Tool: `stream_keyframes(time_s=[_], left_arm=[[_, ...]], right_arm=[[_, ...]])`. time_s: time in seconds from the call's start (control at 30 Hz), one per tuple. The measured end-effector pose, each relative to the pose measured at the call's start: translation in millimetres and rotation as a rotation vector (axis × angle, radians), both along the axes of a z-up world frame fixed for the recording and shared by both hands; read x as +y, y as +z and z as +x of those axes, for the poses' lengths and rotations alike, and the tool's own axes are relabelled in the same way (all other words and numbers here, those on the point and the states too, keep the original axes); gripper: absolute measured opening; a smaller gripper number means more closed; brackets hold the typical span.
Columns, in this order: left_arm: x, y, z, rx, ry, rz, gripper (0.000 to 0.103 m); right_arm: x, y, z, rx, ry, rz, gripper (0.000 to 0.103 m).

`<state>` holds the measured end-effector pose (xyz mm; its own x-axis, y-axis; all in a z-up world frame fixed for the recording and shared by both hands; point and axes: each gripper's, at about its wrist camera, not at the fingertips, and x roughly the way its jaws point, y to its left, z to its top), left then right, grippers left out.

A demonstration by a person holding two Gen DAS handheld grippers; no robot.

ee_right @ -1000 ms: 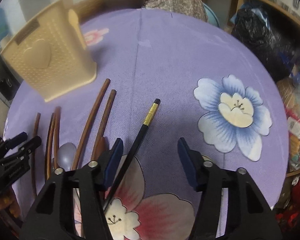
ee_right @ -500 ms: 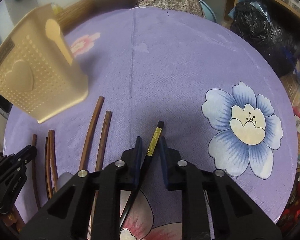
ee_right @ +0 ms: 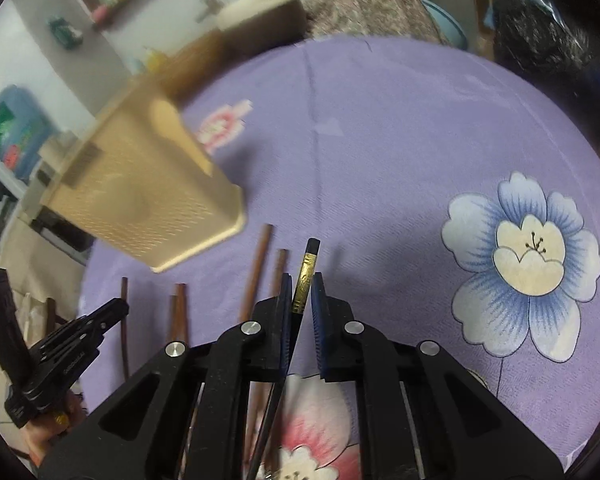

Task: Organize utensils
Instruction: 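Lift the brown chopstick with the left gripper while the right gripper grasps the wooden-handled spoon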

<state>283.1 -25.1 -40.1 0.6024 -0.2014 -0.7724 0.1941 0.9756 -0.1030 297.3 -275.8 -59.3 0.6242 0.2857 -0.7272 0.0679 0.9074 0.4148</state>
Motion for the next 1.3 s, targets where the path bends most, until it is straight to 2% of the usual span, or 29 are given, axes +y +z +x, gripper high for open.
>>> stream_keyframes(time_s=[0.23,0.4,0.53,0.63,0.73,0.83,0.87,0.9,1.0,1.13,1.23,1.3], left_arm=[[35.0,66.6,-43.6,-0.180,-0.005,-0.135,0.009],[51.6,95.4,-62.4,-0.267,-0.002,-0.174,0.008],[54.4,107.8,-68.5,-0.328,0.005,-0.168,0.008],[55.5,108.1,-68.8,-0.327,0.010,-0.170,0.008],[56.6,108.6,-70.3,-0.329,0.010,-0.171,0.008],[57.2,109.1,-71.5,-0.335,0.005,-0.167,0.008],[56.6,108.5,-70.8,-0.336,0.006,-0.166,0.008],[58.7,109.0,-70.4,-0.336,0.007,-0.168,0.008],[58.9,108.9,-70.7,-0.338,0.006,-0.163,0.008],[59.6,108.6,-70.5,-0.341,0.004,-0.155,0.008],[59.8,108.8,-71.0,-0.340,0.002,-0.155,0.008],[60.1,109.0,-71.5,-0.341,0.002,-0.152,0.008]], right_arm=[[12.8,76.3,-53.1,-0.227,0.122,-0.012,0.008],[19.5,122.0,-91.2,-0.365,0.183,-0.040,0.001],[29.0,139.2,-103.0,-0.411,0.205,-0.098,0.001],[27.8,134.8,-94.9,-0.381,0.209,-0.060,0.001],[18.9,123.0,-86.3,-0.359,0.131,-0.105,0.003],[6.7,102.5,-66.5,-0.277,0.080,-0.081,0.024],[5.5,96.3,-62.0,-0.256,0.071,-0.085,0.037],[4.7,89.3,-56.1,-0.236,0.059,-0.088,0.040],[9.2,64.1,-36.2,-0.169,0.065,-0.075,0.040],[31.6,36.0,-13.6,-0.101,0.128,-0.060,0.040],[46.0,20.9,-0.2,-0.055,0.183,-0.007,0.034],[52.1,13.6,5.0,-0.032,0.182,-0.021,0.032]])
